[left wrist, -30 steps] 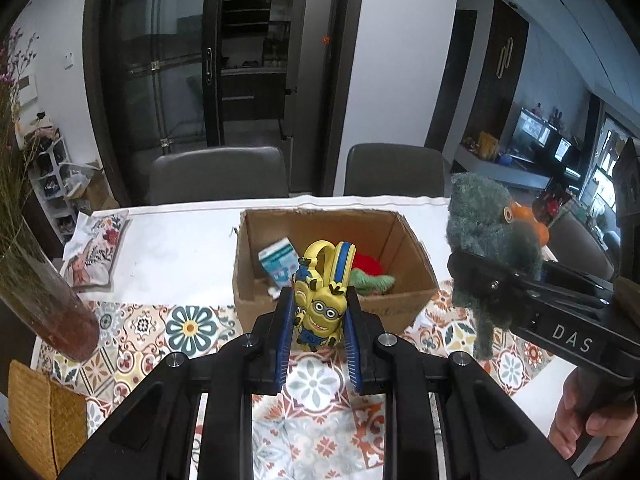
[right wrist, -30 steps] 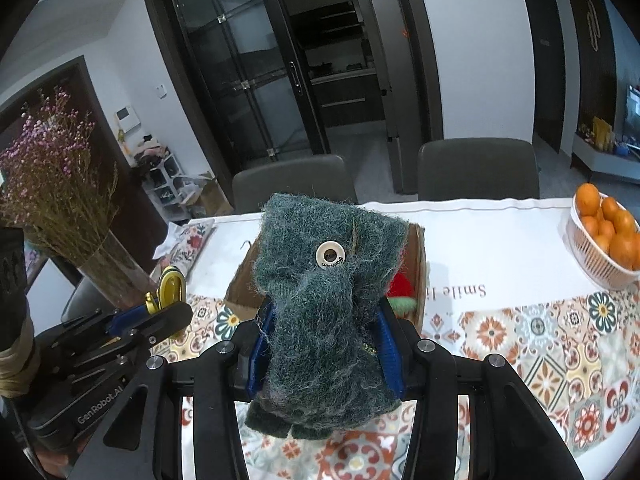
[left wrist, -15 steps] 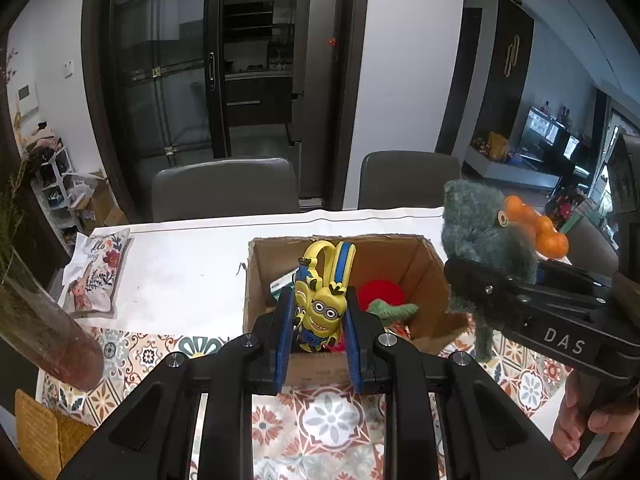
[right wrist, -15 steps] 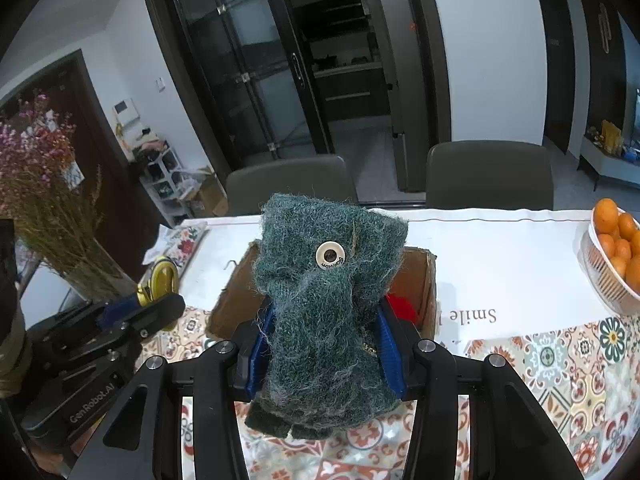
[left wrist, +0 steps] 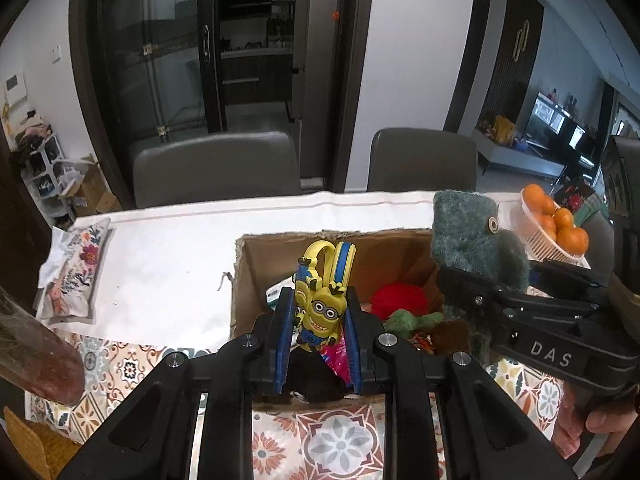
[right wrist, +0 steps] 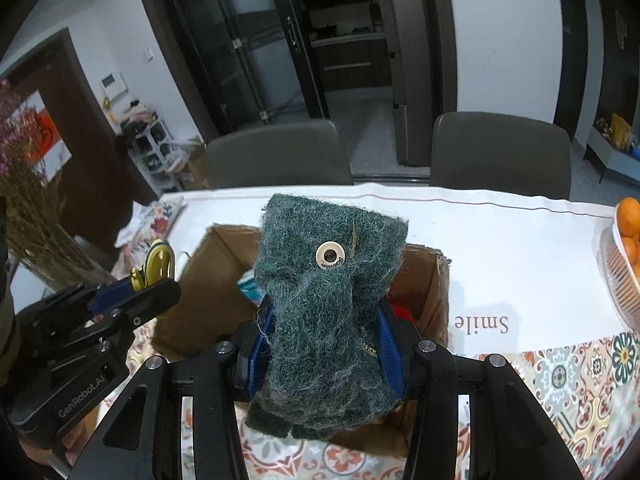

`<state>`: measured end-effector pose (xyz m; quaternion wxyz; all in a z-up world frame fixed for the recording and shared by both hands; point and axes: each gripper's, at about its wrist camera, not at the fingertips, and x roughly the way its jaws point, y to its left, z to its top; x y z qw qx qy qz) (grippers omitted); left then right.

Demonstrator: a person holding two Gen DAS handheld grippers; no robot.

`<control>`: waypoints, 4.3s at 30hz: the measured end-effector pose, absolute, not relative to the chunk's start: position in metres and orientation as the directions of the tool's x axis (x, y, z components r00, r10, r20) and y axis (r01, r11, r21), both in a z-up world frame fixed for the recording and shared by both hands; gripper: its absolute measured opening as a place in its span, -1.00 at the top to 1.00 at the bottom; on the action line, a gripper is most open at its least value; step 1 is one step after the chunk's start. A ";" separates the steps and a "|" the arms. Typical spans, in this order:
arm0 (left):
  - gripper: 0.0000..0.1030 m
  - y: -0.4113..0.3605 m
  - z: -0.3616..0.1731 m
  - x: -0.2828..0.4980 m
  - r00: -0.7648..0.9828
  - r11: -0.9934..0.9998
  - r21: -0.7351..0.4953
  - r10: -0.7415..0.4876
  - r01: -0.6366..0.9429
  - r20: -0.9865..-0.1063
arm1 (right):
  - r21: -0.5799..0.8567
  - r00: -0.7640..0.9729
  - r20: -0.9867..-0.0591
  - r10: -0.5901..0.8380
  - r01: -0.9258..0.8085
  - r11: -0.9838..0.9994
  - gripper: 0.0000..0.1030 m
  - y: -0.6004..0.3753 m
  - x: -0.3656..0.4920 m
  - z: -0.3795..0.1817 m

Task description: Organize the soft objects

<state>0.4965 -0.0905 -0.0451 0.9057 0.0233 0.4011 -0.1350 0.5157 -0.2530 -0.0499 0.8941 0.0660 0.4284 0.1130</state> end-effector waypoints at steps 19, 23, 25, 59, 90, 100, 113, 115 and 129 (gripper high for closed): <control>0.09 -0.096 -0.095 0.525 0.546 0.969 0.003 -0.137 0.248 -0.827 | 0.033 0.494 -0.858 0.140 -0.219 0.975 -0.61 -0.227 0.544 -0.100; -0.13 -0.090 -0.083 0.513 0.578 0.973 0.010 -0.130 0.232 -0.806 | 0.049 0.522 -0.841 0.140 -0.185 0.981 -0.61 -0.235 0.536 -0.091; -0.13 -0.086 -0.074 0.503 0.598 0.975 0.003 -0.134 0.222 -0.791 | 0.056 0.549 -0.825 0.133 -0.155 0.986 -0.61 -0.239 0.525 -0.081; -0.85 -0.030 0.037 0.242 0.825 0.986 0.030 -0.120 0.164 -0.553 | 0.014 0.834 -0.551 -0.029 0.044 0.999 -0.82 -0.217 0.238 0.046; -1.00 -0.038 0.067 0.042 0.913 0.996 0.054 -0.041 0.068 -0.405 | 0.011 0.914 -0.406 -0.029 0.037 0.999 -0.98 -0.233 0.039 0.075; -1.00 -0.037 0.071 0.017 0.927 0.996 0.055 -0.043 0.068 -0.372 | 0.031 0.922 -0.388 -0.015 0.030 0.999 -0.99 -0.234 0.014 0.077; -1.00 -0.034 0.070 0.005 0.934 0.996 0.069 -0.029 0.057 -0.356 | 0.031 0.920 -0.392 -0.019 0.034 0.999 -0.99 -0.234 0.006 0.074; -1.00 -0.034 0.071 0.004 0.935 0.996 0.067 -0.029 0.056 -0.355 | 0.031 0.921 -0.390 -0.016 0.030 0.999 -0.99 -0.234 0.005 0.074; -1.00 -0.034 0.072 0.003 0.934 0.996 0.069 -0.030 0.059 -0.357 | 0.030 0.920 -0.391 -0.015 0.028 0.999 -0.99 -0.234 0.005 0.072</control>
